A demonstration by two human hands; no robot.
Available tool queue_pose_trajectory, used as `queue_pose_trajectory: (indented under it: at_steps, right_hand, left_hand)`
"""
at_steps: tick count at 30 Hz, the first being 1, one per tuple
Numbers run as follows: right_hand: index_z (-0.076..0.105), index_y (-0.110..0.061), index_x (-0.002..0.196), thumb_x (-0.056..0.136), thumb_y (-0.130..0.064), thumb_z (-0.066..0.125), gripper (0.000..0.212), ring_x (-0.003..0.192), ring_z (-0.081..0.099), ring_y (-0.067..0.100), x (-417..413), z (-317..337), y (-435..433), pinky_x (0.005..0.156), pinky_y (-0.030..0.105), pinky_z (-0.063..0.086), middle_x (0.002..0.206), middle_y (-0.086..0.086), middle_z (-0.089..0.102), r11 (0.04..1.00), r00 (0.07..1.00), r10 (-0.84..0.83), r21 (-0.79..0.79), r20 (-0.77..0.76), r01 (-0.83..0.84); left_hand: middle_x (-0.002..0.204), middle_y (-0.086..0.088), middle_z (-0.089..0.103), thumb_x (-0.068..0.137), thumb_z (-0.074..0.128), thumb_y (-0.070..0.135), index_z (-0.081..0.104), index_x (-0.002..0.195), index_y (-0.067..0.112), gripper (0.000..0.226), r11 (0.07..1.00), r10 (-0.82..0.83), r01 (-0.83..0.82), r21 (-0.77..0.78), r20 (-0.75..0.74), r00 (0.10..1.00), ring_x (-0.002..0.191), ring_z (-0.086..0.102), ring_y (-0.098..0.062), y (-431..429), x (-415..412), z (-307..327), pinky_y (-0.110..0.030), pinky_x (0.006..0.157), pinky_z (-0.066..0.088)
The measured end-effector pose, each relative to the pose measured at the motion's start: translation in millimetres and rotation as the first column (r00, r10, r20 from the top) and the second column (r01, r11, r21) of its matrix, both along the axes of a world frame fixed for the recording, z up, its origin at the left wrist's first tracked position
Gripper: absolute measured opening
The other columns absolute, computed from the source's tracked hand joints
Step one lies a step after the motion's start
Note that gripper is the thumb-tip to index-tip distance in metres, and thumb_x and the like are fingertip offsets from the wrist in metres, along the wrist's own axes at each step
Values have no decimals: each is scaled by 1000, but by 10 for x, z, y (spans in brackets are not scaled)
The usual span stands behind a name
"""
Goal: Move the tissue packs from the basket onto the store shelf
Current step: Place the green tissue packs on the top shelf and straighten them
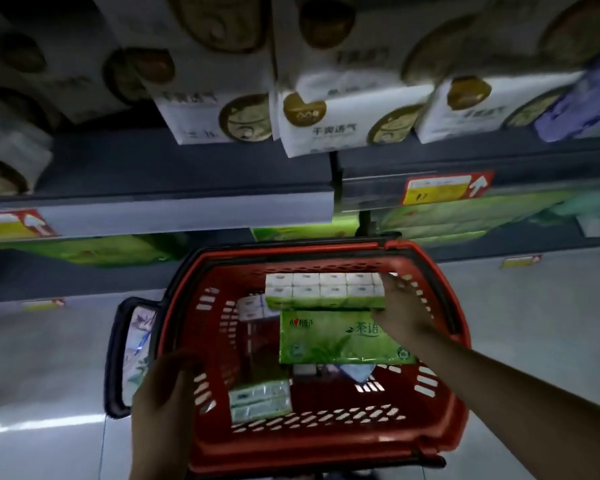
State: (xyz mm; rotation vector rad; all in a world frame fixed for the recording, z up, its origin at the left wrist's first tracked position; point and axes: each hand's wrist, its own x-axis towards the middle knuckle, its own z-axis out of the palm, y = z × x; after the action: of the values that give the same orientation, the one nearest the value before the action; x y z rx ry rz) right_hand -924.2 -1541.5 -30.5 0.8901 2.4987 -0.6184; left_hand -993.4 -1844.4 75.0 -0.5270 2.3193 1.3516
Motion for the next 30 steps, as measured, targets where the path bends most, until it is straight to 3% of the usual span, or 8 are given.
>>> queue_pose_trajectory:
  at_steps: [3, 7, 12, 18, 23, 25, 28, 30]
  right_hand:
    - [27, -12, 144, 79, -25, 67, 78, 124, 46, 31, -227, -226, 9, 95, 35, 46, 138, 16, 46, 1000, 997, 7, -12, 77, -6]
    - [31, -13, 141, 75, -28, 68, 78, 124, 42, 32, -369, -391, 9, 94, 40, 46, 135, 14, 48, 998, 992, -55, 4, 111, 55]
    - [24, -15, 143, 76, -37, 69, 84, 134, 30, 28, -241, -403, -17, 112, 48, 22, 143, 7, 36, 947, 961, 189, 220, 204, -233]
    - [35, -21, 139, 78, -29, 66, 69, 130, 32, 26, -68, -366, -34, 112, 48, 20, 138, 6, 39, 869, 904, 359, 271, 233, -415]
    - [36, -19, 136, 78, -22, 65, 65, 133, 34, 27, -57, -306, -136, 110, 38, 24, 143, 5, 42, 952, 963, 215, 185, 160, -244]
    - [41, -21, 132, 75, -27, 66, 63, 127, 39, 26, -21, -227, -190, 101, 35, 28, 136, 3, 49, 970, 982, 160, 169, 100, -175]
    - [50, -18, 127, 71, -26, 70, 60, 114, 49, 29, 108, -40, -283, 91, 36, 35, 123, 5, 60, 982, 995, 98, 162, -23, -93]
    - [57, -15, 119, 66, -19, 73, 55, 101, 56, 31, 197, 134, -345, 82, 36, 41, 109, 7, 67, 997, 993, -15, 79, -114, 24]
  left_hand:
    - [84, -7, 68, 93, 53, 2, 65, 92, 14, 17, 998, 51, -54, 27, 82, 995, 75, 64, -21, -8, 11, -142, -23, 48, 51]
    - [87, -6, 68, 94, 49, 1, 65, 94, 7, 17, 999, 24, -26, 25, 80, 996, 81, 65, -22, -6, 15, -236, -25, 57, 48]
    - [89, -4, 71, 93, 52, 8, 67, 84, 24, 24, 999, -14, 18, -45, 81, 997, 84, 67, -25, -61, 40, -415, -41, 73, 55]
    - [98, -5, 70, 95, 48, 7, 63, 89, 32, 29, 998, -25, 31, -47, 118, 993, 96, 65, -26, 14, 81, -359, -49, 89, 51]
    - [92, 0, 71, 81, 56, 35, 66, 84, 31, 11, 998, -23, 29, -47, 113, 993, 92, 66, -25, 2, 147, -304, -52, 86, 52]
    - [95, 0, 72, 71, 52, 44, 66, 89, 37, 23, 999, -7, 13, -43, 138, 990, 94, 67, -25, -39, 197, -315, -53, 86, 53]
    - [98, -4, 71, 82, 58, 31, 67, 86, 36, 11, 999, 13, -5, -50, 147, 989, 97, 66, -28, -51, 240, -189, -52, 90, 51]
    - [96, -4, 71, 90, 60, 16, 66, 84, 37, 22, 998, -3, 13, -65, 151, 989, 95, 65, -28, -70, 269, -107, -51, 89, 51]
